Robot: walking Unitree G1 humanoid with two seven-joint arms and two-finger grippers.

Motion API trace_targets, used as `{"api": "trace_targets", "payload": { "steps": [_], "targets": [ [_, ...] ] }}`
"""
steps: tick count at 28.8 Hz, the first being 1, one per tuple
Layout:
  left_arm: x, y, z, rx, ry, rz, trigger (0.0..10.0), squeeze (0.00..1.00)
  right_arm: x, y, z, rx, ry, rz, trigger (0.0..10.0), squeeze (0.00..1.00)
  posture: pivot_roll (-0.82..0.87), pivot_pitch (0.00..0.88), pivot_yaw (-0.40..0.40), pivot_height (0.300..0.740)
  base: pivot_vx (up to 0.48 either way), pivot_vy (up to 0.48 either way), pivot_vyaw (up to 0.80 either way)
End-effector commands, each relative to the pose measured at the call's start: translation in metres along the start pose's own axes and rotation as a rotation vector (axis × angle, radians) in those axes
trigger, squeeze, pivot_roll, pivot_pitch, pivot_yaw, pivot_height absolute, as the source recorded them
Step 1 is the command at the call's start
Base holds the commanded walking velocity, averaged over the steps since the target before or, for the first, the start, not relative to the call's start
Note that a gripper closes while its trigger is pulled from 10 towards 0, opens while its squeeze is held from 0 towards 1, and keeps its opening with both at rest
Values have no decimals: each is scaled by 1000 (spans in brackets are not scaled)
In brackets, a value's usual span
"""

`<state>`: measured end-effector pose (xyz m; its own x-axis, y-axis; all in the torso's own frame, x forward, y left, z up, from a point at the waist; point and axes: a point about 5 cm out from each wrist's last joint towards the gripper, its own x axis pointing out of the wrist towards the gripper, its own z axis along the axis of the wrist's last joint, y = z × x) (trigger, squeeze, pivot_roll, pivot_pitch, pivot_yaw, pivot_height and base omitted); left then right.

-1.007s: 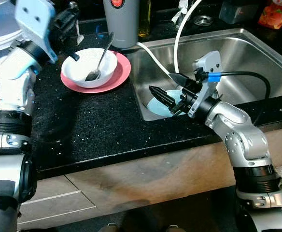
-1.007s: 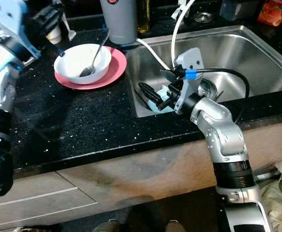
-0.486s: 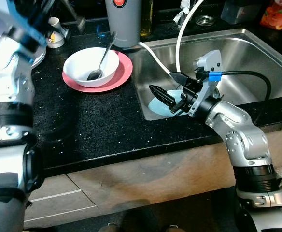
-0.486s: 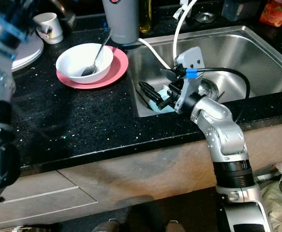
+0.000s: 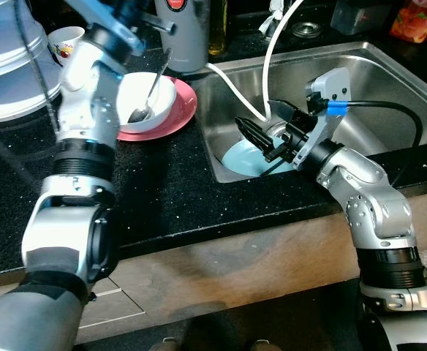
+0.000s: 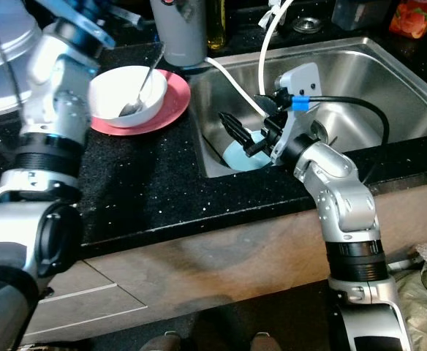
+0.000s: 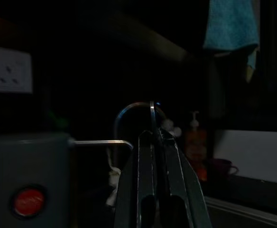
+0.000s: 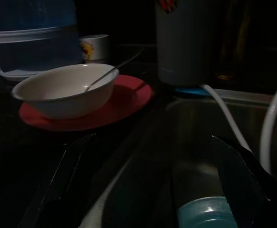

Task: Kitchen organization

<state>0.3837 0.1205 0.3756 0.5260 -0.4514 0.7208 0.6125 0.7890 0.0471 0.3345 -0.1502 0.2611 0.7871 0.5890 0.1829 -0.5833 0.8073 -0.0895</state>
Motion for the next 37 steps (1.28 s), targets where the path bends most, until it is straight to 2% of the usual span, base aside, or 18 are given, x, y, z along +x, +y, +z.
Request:
{"api": "trace_targets", "payload": {
  "steps": [1,2,6,11,14,16,17,20,26,30,37],
  "targets": [
    [6,-11,-13,1,55,-41,0,0,-2,-2,-2,-5,2,-21,10000,0,30,152,69,740,0,0,0],
    [6,-11,-13,1,55,-41,0,0,-2,-2,-2,-5,2,-21,10000,0,30,152,69,740,0,0,0],
    [8,-31,-41,-11,144,-75,0,0,-4,-2,-3,-10,11,-28,10000,0,30,156,75,740,0,0,0],
    [2,-57,-77,-20,297,-138,0,0,-8,-2,-4,-19,28,-48,10000,0,24,168,99,740,0,0,0],
    [-1,-63,-85,-1,335,-158,0,0,-10,-3,-5,-21,38,-58,10000,0,23,171,107,740,0,0,0],
    [-7,-68,-96,30,394,-183,0,0,-13,-6,-9,-30,69,-79,10000,0,23,173,115,740,0,0,0],
    [-7,-68,-96,30,394,-183,0,0,-13,-6,-9,-30,69,-79,10000,0,23,173,115,740,0,0,0],
    [-17,-74,-110,105,469,-235,0,0,-17,-10,-15,-42,116,-116,10000,0,21,173,124,740,0,0,0],
    [-26,-73,-119,160,548,-261,0,0,-21,-15,-19,-58,153,-144,10000,0,20,172,126,740,0,0,0],
    [-42,-76,-135,221,676,-338,0,0,-21,-15,-20,-58,155,-143,10000,0,21,165,121,740,0,0,0],
    [-52,-77,-144,239,746,-348,0,0,-18,-14,-18,-60,152,-136,10000,0,16,159,116,740,0,0,0]
  ]
}}
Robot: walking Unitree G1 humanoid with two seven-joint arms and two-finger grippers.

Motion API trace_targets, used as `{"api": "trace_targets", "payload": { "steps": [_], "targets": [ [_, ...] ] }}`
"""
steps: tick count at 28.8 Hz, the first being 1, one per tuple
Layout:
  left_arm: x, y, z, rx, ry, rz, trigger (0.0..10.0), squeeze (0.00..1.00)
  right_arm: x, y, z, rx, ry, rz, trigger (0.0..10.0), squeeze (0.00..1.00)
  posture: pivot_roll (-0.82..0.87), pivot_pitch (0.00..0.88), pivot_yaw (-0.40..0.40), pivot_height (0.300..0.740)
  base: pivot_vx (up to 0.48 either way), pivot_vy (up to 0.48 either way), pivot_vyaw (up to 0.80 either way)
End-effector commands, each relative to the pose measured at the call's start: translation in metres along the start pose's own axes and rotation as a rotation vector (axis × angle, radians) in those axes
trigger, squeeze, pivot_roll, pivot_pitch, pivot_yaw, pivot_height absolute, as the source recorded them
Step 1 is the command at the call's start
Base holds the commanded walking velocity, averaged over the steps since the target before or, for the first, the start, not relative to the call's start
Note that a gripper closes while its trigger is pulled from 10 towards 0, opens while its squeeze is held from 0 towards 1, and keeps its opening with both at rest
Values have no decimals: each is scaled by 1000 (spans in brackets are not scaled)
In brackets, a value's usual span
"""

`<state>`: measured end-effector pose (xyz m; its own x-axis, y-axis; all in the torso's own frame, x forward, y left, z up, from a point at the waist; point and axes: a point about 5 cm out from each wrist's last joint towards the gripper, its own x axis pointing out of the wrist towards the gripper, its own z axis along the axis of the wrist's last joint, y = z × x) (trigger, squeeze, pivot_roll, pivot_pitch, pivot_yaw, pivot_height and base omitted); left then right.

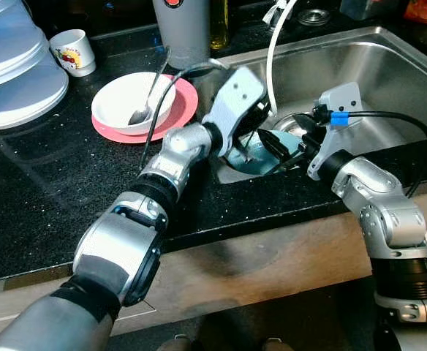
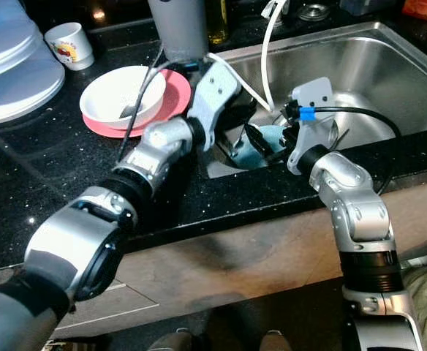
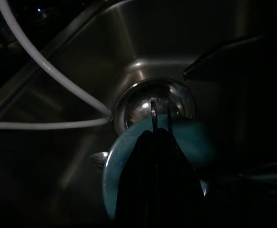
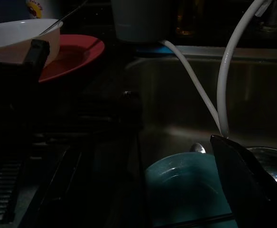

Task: Kitchen organization

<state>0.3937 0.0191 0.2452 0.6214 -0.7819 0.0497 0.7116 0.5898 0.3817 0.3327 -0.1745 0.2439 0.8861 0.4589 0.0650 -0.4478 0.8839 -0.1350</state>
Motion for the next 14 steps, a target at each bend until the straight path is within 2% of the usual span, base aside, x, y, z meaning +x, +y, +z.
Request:
{"api": "trace_targets", "payload": {
  "steps": [1,7,8,9,10,14],
  "targets": [
    [-4,-1,-12,9,64,-9,0,0,1,3,-2,3,16,15,10000,0,16,159,116,740,0,0,0],
    [-4,-3,-17,21,122,-47,0,0,1,3,-2,2,15,16,10000,0,14,154,114,740,0,0,0],
    [-4,-4,-17,39,131,-58,9647,302,1,3,-2,2,14,17,10000,0,14,151,114,740,0,0,0],
    [-4,-4,-17,39,131,-58,9647,302,1,3,-2,2,14,17,10000,0,14,151,114,740,0,0,0],
    [-4,-4,-17,52,136,-64,10000,439,1,3,-2,2,14,17,10000,0,14,151,114,740,0,0,0],
    [-4,-4,-18,51,150,-70,10000,420,1,2,-2,1,12,17,10000,0,14,148,113,740,0,0,0]
  ]
}}
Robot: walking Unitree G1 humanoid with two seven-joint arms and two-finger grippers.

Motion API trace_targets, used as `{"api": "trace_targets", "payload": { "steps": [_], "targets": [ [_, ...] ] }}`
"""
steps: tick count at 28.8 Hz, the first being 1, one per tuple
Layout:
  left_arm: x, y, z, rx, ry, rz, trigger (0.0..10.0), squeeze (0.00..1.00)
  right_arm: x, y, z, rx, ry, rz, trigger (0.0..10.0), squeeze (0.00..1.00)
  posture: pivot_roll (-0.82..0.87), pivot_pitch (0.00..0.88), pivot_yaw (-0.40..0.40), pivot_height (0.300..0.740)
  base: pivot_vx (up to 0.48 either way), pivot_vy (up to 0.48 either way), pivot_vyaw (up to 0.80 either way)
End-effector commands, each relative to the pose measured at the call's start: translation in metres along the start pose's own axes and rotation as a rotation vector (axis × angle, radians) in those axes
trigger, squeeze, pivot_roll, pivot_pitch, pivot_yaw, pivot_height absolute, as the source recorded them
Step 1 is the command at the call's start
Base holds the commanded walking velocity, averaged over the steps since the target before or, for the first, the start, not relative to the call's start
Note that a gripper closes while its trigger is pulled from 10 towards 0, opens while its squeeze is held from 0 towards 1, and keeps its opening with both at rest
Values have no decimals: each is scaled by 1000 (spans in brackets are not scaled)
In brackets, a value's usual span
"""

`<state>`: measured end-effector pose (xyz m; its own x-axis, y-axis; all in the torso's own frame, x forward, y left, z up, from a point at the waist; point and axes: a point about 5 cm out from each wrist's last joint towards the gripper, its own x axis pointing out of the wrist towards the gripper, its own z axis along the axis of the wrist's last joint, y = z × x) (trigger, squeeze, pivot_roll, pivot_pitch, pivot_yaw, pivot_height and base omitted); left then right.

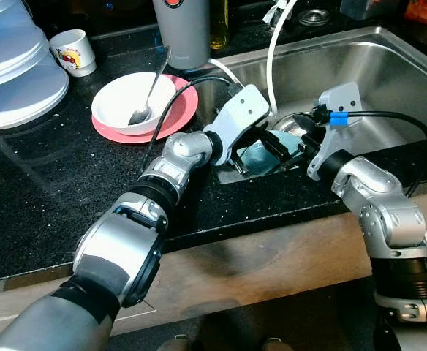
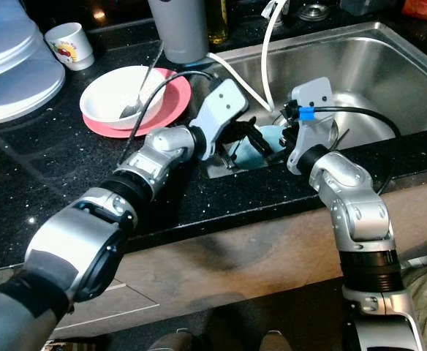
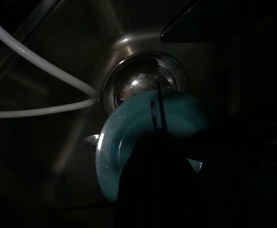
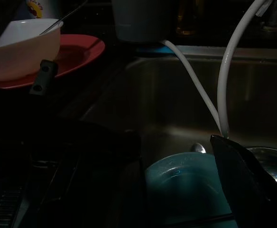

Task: Kitchen organization

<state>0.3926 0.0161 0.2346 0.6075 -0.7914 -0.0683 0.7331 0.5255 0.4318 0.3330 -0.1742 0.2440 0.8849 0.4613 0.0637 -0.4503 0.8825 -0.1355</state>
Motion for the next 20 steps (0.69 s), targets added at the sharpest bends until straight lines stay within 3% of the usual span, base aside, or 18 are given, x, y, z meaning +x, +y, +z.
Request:
{"api": "trace_targets", "payload": {
  "steps": [1,2,3,4,5,6,7,15,16,20],
  "targets": [
    [-4,2,-10,-5,52,-10,10000,439,1,2,-2,2,11,14,10000,0,14,148,113,740,0,0,0],
    [-4,2,-10,-5,52,-10,10000,439,1,2,-2,2,11,14,10000,0,14,148,113,740,0,0,0],
    [-4,2,-10,-3,55,-13,10000,812,1,2,-2,3,10,13,10000,0,14,148,112,740,0,0,0],
    [-4,2,-10,-3,55,-13,10000,812,1,2,-2,3,10,13,10000,0,14,148,112,740,0,0,0],
    [-4,3,-9,-1,55,-11,10000,1000,1,2,-2,3,9,13,10000,0,14,148,111,740,0,0,0],
    [-5,5,-8,0,54,3,10000,1000,2,2,-2,3,9,13,10000,0,15,148,110,740,0,0,0],
    [-6,10,-6,-13,45,30,10000,0,2,2,-2,2,8,13,10000,0,15,147,107,740,0,0,0],
    [-15,35,11,-91,-22,139,10000,0,3,2,-2,0,8,18,10000,0,17,149,101,740,0,0,0],
    [-22,49,18,-103,-39,190,10000,0,4,3,-2,1,6,19,10000,0,20,148,97,740,0,0,0],
    [-38,70,22,-54,-30,269,10000,0,5,4,-2,3,4,20,10000,0,24,147,88,740,0,0,0]
  ]
}}
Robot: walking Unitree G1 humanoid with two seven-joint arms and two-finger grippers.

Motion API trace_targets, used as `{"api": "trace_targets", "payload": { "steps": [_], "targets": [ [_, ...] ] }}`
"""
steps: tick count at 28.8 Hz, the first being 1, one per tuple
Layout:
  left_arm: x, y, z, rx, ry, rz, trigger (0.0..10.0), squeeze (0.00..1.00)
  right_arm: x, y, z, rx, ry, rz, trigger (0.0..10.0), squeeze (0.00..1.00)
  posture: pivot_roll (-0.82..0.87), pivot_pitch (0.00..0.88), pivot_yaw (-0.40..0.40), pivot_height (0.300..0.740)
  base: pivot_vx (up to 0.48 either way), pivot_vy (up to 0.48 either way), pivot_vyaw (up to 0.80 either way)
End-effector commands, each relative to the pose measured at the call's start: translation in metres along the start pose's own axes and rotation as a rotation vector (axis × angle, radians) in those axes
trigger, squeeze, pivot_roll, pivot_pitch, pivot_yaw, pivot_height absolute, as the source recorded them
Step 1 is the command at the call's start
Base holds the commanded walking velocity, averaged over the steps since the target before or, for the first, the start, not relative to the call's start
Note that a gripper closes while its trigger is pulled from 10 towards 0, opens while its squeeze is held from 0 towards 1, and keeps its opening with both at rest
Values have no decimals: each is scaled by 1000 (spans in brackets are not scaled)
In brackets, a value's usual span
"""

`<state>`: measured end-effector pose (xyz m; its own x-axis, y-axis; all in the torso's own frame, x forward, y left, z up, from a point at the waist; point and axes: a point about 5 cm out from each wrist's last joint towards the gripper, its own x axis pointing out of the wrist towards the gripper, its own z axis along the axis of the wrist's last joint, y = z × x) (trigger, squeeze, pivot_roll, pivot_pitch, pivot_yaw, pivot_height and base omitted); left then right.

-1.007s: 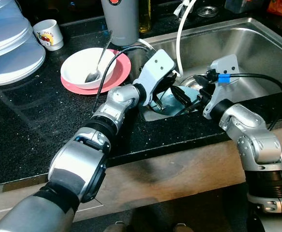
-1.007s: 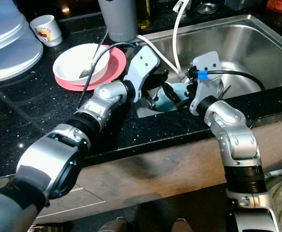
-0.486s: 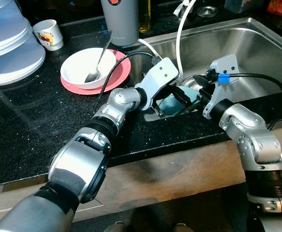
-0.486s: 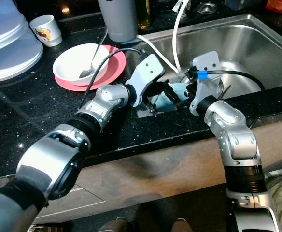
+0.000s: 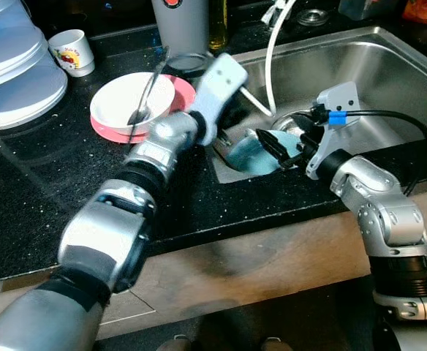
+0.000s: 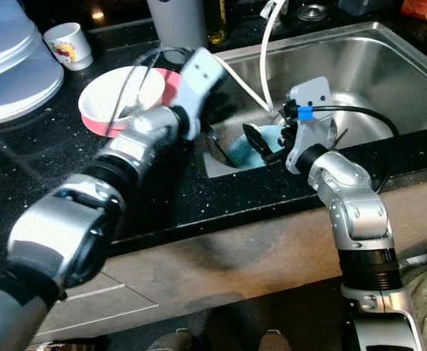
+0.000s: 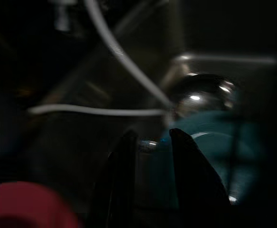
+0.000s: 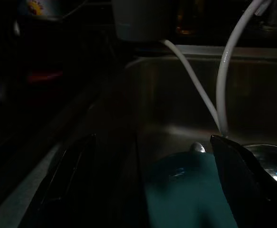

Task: Kitchen organization

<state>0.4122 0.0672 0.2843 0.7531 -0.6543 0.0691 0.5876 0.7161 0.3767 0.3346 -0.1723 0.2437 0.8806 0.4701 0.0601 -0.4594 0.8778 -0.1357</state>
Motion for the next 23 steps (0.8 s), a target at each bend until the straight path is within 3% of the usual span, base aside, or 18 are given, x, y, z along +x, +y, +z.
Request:
{"api": "trace_targets", "payload": {
  "steps": [1,6,9,11,12,14,18,20,22,23],
  "targets": [
    [-9,17,2,14,5,67,10000,0,3,4,-2,4,2,11,10000,0,27,148,84,740,0,0,0],
    [-38,68,21,-39,-31,278,10000,0,10,11,-3,10,-3,40,10000,0,36,146,57,740,0,0,0],
    [-43,76,24,-50,-32,311,10000,0,11,12,-3,9,-4,45,10000,0,36,145,54,740,0,0,0],
    [-60,99,27,-50,44,413,10000,0,14,14,-2,8,-7,57,10000,0,38,144,41,740,0,0,0],
    [-60,99,27,-50,44,413,10000,0,14,14,-2,8,-7,57,10000,0,38,144,41,740,0,0,0],
    [-85,123,30,-61,123,496,10000,0,18,14,-1,6,-8,68,10000,0,45,143,29,740,0,0,0],
    [-92,129,26,-110,149,508,10000,0,19,14,-1,6,-9,71,10000,0,48,142,26,740,0,0,0],
    [-98,129,13,-182,232,493,10000,114,20,14,-1,6,-10,76,10000,0,50,142,23,740,0,0,0],
    [-99,125,6,-238,273,468,10000,1000,21,14,-1,7,-11,78,10000,0,50,142,23,740,0,0,0],
    [-96,122,3,-257,284,456,10000,1000,21,14,-1,6,-11,78,10000,0,50,142,23,740,0,0,0]
  ]
}}
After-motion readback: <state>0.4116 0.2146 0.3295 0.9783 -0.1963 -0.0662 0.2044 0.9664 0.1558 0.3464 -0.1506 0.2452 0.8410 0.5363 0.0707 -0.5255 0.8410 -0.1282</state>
